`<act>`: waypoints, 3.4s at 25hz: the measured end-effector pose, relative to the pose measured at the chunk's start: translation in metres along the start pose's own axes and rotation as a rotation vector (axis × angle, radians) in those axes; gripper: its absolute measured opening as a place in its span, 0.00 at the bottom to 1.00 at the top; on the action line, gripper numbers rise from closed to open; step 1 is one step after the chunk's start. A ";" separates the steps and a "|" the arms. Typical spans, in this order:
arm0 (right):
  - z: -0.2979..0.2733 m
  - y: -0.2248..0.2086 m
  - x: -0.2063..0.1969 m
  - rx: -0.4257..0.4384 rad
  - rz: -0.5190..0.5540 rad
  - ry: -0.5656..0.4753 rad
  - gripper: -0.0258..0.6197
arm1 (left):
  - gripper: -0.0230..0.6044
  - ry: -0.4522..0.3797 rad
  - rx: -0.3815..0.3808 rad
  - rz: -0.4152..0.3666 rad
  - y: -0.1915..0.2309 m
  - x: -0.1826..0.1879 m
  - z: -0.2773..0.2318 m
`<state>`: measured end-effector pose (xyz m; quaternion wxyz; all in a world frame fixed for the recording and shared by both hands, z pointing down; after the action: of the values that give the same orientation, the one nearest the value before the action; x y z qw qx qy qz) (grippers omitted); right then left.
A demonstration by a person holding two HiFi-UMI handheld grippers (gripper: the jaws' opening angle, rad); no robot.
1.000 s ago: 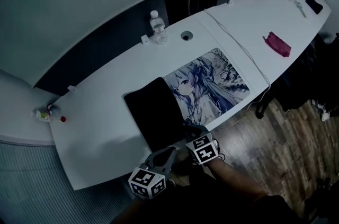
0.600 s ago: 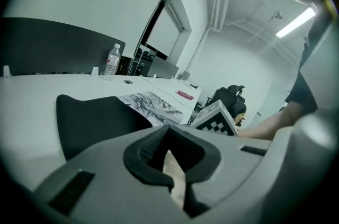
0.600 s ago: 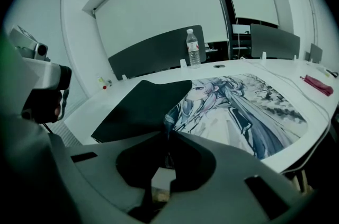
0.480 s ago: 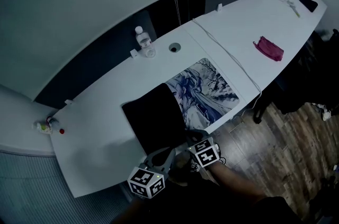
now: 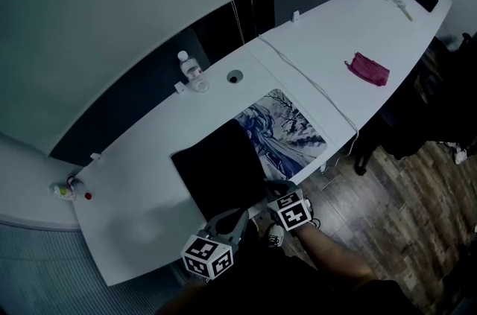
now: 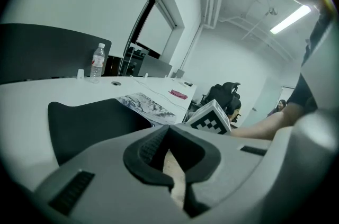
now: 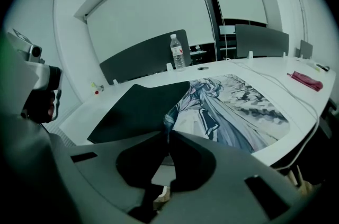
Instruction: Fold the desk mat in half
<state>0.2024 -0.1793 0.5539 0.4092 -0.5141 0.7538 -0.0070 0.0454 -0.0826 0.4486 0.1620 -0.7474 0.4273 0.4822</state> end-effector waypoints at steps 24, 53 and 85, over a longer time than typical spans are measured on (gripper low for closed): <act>0.015 -0.070 0.026 -0.177 -0.152 -0.067 0.09 | 0.05 0.041 -0.220 -0.063 0.025 0.025 -0.073; 0.031 -0.169 0.052 -0.334 -0.305 -0.115 0.09 | 0.05 0.093 -0.350 -0.052 0.036 0.037 -0.152; 0.086 -0.105 0.038 -0.265 -0.169 -0.241 0.08 | 0.05 0.008 -0.198 -0.080 0.007 0.027 -0.074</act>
<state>0.3318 -0.2228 0.5189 0.4231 -0.6222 0.6478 0.1195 0.0873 -0.1484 0.4623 0.1047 -0.7783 0.3479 0.5122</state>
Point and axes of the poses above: the fingertips, and each gripper's own axes: z backward along the fingers, y to its left, x out of its top, the point moved 10 cm from there along z, backward along the fingers, and after that the axes turned 15 degrees about -z, right-handed, at the moved point
